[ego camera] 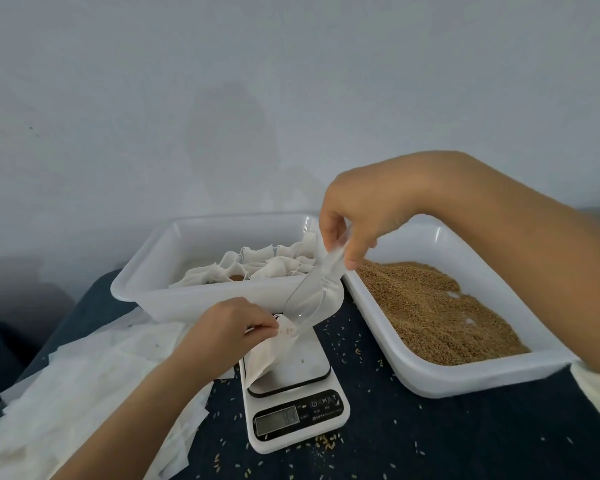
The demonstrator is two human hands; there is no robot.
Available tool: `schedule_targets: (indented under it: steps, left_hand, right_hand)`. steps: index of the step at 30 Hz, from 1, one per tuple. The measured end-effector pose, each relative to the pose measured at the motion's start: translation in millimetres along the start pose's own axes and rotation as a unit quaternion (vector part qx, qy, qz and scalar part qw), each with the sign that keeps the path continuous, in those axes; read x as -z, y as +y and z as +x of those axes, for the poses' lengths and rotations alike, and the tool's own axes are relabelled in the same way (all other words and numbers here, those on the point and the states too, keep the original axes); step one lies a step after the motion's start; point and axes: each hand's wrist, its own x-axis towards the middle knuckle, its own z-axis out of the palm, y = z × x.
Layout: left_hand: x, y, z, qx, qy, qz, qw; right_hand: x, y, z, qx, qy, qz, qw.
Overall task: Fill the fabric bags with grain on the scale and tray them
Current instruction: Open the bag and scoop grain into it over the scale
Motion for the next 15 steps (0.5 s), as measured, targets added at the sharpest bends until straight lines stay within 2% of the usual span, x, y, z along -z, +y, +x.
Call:
schedule_targets:
  steps: [4,7,11,15]
  left_hand:
    - [2.0,-2.0,-2.5,0.016,0.022,-0.005,1.0]
    - [4.5,-5.1,-6.0,0.028,0.033,-0.006,0.999]
    - [5.0,-8.7,-9.9,0.04,0.039,-0.004,0.998]
    - [3.0,-8.6,-7.6,0.034,0.03,-0.002,0.999]
  right_hand:
    - [3.5,5.4,-5.5,0.01,0.028,0.01,1.0]
    - [-6.8,31.8,-23.7,-0.003,0.048,0.11,0.993]
    - [-58.5,69.8,-38.5,-0.046,0.112,0.283,0.951]
    - [-127.0,104.3,-34.9,-0.154,0.191,0.337,0.909]
